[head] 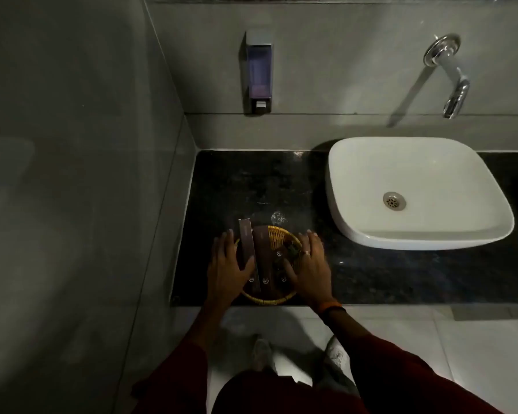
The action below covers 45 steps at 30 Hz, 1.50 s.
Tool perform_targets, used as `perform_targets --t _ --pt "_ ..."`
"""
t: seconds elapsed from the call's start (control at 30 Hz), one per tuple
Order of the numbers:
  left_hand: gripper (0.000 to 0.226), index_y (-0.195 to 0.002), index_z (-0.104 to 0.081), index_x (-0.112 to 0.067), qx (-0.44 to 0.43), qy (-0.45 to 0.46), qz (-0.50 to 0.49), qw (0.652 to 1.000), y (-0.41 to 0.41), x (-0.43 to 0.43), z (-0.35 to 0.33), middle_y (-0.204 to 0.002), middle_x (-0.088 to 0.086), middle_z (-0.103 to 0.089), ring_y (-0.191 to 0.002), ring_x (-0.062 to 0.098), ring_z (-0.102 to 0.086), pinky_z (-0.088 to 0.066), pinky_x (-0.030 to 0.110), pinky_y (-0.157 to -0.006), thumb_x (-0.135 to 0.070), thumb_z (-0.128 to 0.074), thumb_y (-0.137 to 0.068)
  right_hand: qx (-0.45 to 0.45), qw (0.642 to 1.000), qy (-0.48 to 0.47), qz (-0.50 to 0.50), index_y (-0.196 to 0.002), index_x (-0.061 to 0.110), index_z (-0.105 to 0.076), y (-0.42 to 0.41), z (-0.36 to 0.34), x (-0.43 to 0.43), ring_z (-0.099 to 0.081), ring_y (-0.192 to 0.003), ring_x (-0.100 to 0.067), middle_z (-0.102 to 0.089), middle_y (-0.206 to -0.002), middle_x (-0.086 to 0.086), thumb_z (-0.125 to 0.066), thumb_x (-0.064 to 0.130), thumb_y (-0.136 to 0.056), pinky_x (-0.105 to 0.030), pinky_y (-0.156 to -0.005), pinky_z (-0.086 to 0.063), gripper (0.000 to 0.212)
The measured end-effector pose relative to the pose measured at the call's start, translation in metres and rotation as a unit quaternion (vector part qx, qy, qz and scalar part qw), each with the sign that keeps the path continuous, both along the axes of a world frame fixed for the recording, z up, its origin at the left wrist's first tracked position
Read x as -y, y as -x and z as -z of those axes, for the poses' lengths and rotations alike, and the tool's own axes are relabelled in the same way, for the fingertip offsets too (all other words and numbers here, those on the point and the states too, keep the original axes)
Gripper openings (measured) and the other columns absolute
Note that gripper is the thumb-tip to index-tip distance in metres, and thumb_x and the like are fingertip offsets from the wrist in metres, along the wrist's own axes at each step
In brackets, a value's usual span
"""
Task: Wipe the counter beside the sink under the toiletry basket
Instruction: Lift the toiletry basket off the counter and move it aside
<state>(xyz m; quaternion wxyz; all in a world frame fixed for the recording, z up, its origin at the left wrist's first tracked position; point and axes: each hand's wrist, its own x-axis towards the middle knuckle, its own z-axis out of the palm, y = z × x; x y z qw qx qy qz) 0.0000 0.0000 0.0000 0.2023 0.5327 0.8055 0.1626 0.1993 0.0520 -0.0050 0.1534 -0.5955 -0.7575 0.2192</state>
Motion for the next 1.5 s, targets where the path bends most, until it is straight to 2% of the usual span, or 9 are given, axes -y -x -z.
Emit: perform_targets --t 0.13,0.23,0.63,0.77,0.87,1.0,1.13,1.33,1.5 --pt "0.082 -0.157 0.0 -0.033 0.071 0.051 -0.05 0.995 -0.007 0.01 0.007 -0.149 0.014 -0.044 -0.125 0.031 -0.057 -0.055 0.049 -0.095 -0.035 -0.056 -0.096 -0.042 0.993 0.078 0.074 -0.153 0.025 -0.029 -0.004 0.007 0.013 -0.056 -0.131 -0.03 -0.047 -0.151 -0.008 -0.051 0.023 -0.101 -0.052 -0.099 -0.055 0.057" --pt "0.071 -0.156 -0.015 -0.029 0.092 0.032 -0.087 0.991 -0.009 0.009 0.008 -0.131 0.018 -0.058 -0.113 0.032 -0.063 -0.057 0.049 -0.09 -0.016 -0.052 -0.098 -0.046 0.994 0.051 0.082 -0.155 0.019 -0.03 -0.007 0.01 0.013 -0.069 -0.111 -0.032 -0.059 -0.141 -0.011 -0.051 0.017 -0.101 -0.047 -0.092 -0.057 0.058" --pt "0.069 -0.15 -0.036 -0.026 0.135 0.002 -0.06 0.989 -0.108 0.009 0.005 -0.119 0.019 -0.066 -0.103 0.036 -0.067 -0.059 0.049 -0.085 -0.003 -0.054 -0.087 -0.101 0.98 0.048 0.164 -0.153 0.022 -0.039 -0.118 0.005 0.029 -0.067 -0.114 -0.025 -0.065 -0.135 -0.006 -0.051 0.008 -0.096 -0.03 -0.093 -0.05 0.06" --pt "0.067 -0.144 -0.04 -0.032 0.154 -0.016 -0.041 0.987 -0.172 0.01 0.008 -0.117 0.017 -0.068 -0.105 0.037 -0.067 -0.056 0.044 -0.088 -0.002 -0.053 -0.085 -0.109 0.979 0.016 0.174 -0.149 0.022 -0.043 -0.184 0.007 0.035 -0.07 -0.102 -0.022 -0.071 -0.124 -0.005 -0.053 0.006 -0.097 -0.025 -0.085 -0.048 0.056" --pt "0.063 -0.136 -0.038 -0.042 0.177 -0.026 -0.032 0.983 -0.229 0.007 0.01 -0.112 0.008 -0.07 -0.101 0.031 -0.069 -0.058 0.039 -0.084 -0.004 -0.051 -0.088 -0.098 0.977 -0.003 0.187 -0.147 0.014 -0.047 -0.237 0.011 0.034 -0.072 -0.089 -0.024 -0.075 -0.113 -0.01 -0.053 0.0 -0.096 -0.033 -0.08 -0.057 0.053" --pt "0.062 -0.141 -0.041 -0.034 0.188 -0.02 -0.038 0.981 -0.303 -0.002 0.011 -0.109 0.005 -0.07 -0.099 0.028 -0.07 -0.06 0.044 -0.083 -0.004 -0.052 -0.089 -0.08 0.981 0.011 0.179 -0.147 0.011 -0.047 -0.31 0.01 0.019 -0.063 -0.073 -0.014 -0.075 -0.099 -0.01 -0.053 -0.003 -0.094 -0.032 -0.069 -0.058 0.055" --pt "0.063 -0.135 -0.039 -0.041 0.199 -0.022 -0.061 0.978 -0.371 -0.014 0.006 -0.095 -0.007 -0.062 -0.092 0.027 -0.07 -0.055 0.032 -0.075 -0.003 -0.053 -0.086 -0.077 0.983 0.01 0.166 -0.148 0.012 -0.046 -0.374 0.012 -0.003 -0.068 -0.085 -0.015 -0.074 -0.111 -0.01 -0.053 0.002 -0.096 -0.027 -0.077 -0.056 0.053" --pt "0.065 -0.145 -0.044 -0.024 0.198 -0.011 -0.122 0.973 -0.433 -0.029 0.008 -0.113 0.016 -0.07 -0.1 0.036 -0.068 -0.058 0.043 -0.088 0.0 -0.054 -0.085 -0.098 0.988 -0.013 0.119 -0.144 0.01 -0.05 -0.429 0.012 -0.035 -0.071 -0.11 -0.021 -0.071 -0.126 -0.01 -0.037 0.034 -0.097 -0.04 -0.096 -0.059 0.055" --pt "0.066 -0.148 -0.039 -0.024 0.228 -0.014 -0.137 0.964 -0.454 -0.034 0.009 -0.1 0.015 -0.069 -0.087 0.03 -0.069 -0.059 0.048 -0.08 0.0 -0.049 -0.088 -0.081 0.992 0.021 0.097 -0.146 0.015 -0.049 -0.442 0.021 -0.055 -0.067 -0.118 -0.019 -0.068 -0.131 -0.007 -0.046 0.01 -0.101 -0.035 -0.104 -0.054 0.045"
